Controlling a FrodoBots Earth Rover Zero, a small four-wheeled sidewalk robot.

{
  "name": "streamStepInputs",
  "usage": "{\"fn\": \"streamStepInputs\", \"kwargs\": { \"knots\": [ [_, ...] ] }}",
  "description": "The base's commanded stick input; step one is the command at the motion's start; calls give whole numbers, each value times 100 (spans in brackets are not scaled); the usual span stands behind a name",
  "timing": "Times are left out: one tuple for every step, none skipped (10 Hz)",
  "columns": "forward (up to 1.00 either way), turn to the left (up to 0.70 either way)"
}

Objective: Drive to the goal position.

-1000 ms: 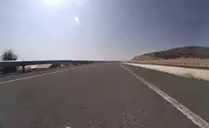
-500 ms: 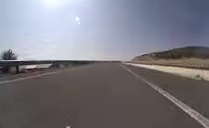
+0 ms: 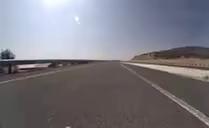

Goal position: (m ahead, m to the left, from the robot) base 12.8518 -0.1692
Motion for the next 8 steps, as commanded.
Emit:
{"fn": "streamStepInputs", "kwargs": {
  "knots": [
    [100,0],
    [100,0],
    [100,0],
    [100,0],
    [100,0],
    [100,0],
    [100,0],
    [100,0]
  ]
}}
